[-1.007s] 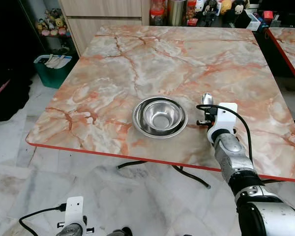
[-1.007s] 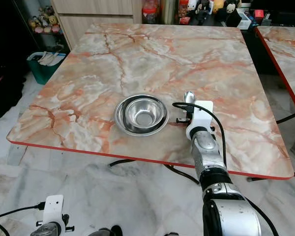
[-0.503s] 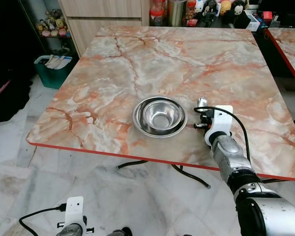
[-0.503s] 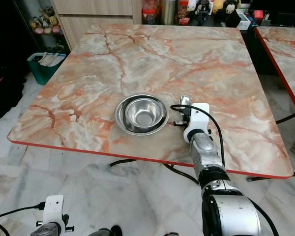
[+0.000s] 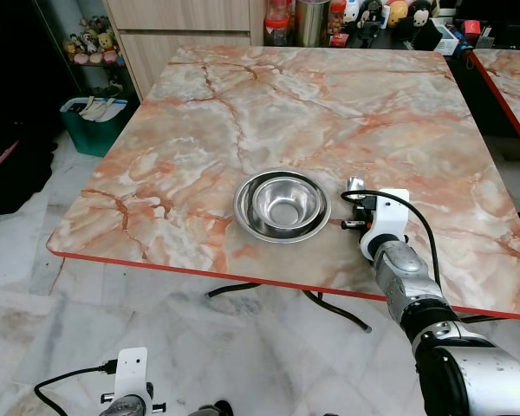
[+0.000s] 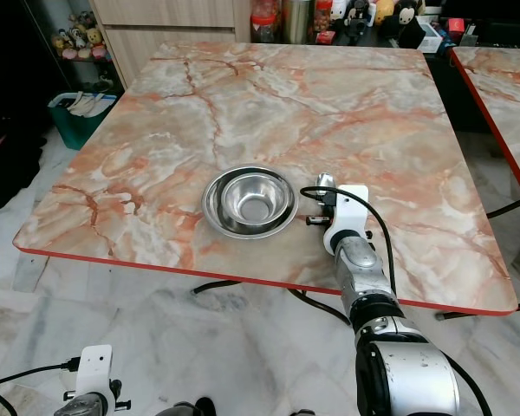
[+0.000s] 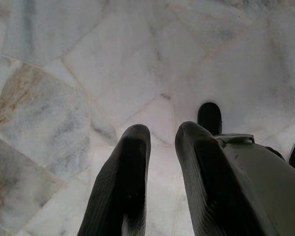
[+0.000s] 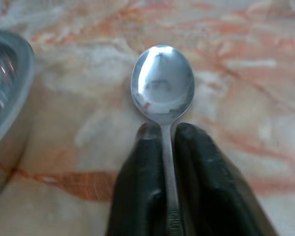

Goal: Setting the table

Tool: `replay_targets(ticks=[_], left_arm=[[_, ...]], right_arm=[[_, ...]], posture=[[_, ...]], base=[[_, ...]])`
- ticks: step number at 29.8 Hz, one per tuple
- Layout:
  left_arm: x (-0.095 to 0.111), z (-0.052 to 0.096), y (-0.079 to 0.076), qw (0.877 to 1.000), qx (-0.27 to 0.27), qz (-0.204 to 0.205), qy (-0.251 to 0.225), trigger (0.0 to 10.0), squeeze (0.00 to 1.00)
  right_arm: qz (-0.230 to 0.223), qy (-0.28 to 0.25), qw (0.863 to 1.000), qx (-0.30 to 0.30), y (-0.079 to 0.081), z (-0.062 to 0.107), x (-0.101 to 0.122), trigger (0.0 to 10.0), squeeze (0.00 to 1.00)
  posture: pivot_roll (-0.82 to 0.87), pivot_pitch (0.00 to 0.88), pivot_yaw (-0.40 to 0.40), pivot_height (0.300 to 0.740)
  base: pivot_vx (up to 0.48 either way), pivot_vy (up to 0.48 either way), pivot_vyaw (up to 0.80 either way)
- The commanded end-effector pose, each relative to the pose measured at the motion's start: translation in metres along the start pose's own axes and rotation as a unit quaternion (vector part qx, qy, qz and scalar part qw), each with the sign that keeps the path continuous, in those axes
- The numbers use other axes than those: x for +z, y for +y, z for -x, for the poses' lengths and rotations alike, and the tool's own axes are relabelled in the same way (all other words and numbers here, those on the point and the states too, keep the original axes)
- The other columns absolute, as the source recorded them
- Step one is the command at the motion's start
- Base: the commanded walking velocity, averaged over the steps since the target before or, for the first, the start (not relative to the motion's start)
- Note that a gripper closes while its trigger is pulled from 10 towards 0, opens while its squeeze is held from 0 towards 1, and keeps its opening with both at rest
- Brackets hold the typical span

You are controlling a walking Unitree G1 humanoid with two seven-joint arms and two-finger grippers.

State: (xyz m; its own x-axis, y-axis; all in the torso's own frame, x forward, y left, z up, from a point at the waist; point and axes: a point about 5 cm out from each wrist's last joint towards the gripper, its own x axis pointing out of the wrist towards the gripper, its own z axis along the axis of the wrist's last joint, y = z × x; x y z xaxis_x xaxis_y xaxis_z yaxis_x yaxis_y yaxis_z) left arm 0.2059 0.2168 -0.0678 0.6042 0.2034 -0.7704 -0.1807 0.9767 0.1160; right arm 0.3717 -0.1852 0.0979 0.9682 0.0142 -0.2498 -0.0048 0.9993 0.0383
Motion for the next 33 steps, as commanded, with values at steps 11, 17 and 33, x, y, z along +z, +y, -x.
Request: replay_targets(ticks=[11,17,33], left_arm=[[-0.009,0.001,0.005,1.0,0.006,-0.003,0.018,10.0,0.0],[-0.009,0.001,0.005,1.0,0.006,-0.003,0.017,10.0,0.0],[-0.009,0.001,0.005,1.0,0.0,-0.016,0.011,10.0,0.0]], right_arm=[[0.007,-0.006,1.0,-0.004,0.0,0.0,0.002,10.0,0.94],[0.023,-0.075,0.997,-0.027,-0.005,-0.001,0.025,10.0,0.0],[0.014,-0.195,0.979,-0.055,-0.007,0.009,0.058,10.0,0.0]], posture=[[0.02,0.166,0.034,0.74],[0.02,0.164,0.036,0.74],[0.01,0.139,0.032,0.74]], base=[[0.0,0.0,0.0],[0.0,0.0,0.0],[0.0,0.0,0.0]])
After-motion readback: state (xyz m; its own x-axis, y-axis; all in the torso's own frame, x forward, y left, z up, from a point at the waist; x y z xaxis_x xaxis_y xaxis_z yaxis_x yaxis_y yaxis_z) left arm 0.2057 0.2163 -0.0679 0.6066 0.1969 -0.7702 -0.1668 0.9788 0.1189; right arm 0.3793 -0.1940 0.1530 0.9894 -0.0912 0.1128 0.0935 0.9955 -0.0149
